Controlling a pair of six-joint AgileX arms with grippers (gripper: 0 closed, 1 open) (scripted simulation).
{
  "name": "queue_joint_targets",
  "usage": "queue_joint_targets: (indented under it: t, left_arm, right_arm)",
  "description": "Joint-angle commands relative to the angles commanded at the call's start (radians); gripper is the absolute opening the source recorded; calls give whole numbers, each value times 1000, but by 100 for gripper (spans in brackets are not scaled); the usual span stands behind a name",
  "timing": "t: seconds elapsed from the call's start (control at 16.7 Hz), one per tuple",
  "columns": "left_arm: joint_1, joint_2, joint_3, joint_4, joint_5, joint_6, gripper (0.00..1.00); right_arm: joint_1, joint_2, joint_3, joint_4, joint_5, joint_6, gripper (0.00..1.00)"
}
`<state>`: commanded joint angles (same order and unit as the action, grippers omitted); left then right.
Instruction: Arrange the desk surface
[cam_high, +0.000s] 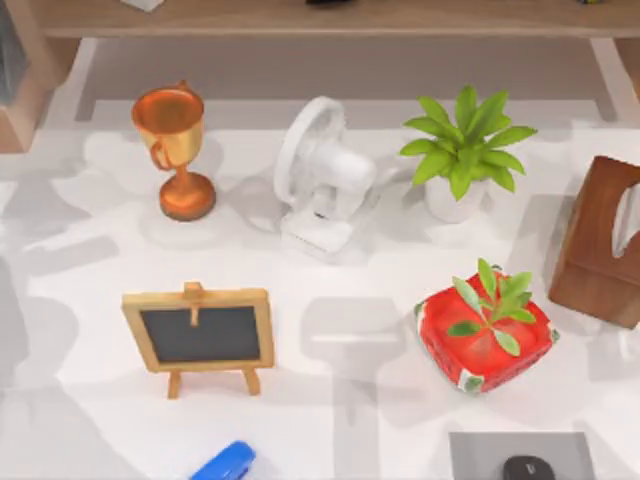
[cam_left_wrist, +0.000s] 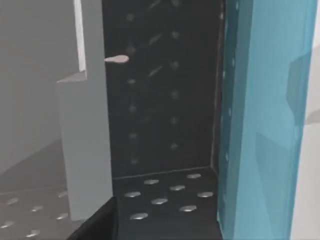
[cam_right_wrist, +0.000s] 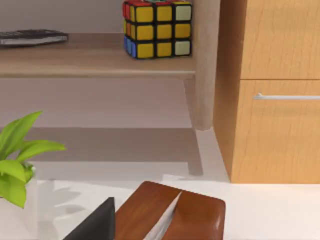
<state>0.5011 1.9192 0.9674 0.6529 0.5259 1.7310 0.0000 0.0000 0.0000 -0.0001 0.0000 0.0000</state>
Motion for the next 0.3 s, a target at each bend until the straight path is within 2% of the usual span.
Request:
queue_joint_targets:
  t: [0.3]
  left_arm:
    - [38, -60, -111, 24, 38, 21, 100]
  right_arm:
    - [0, 0, 0, 0, 0, 0, 100]
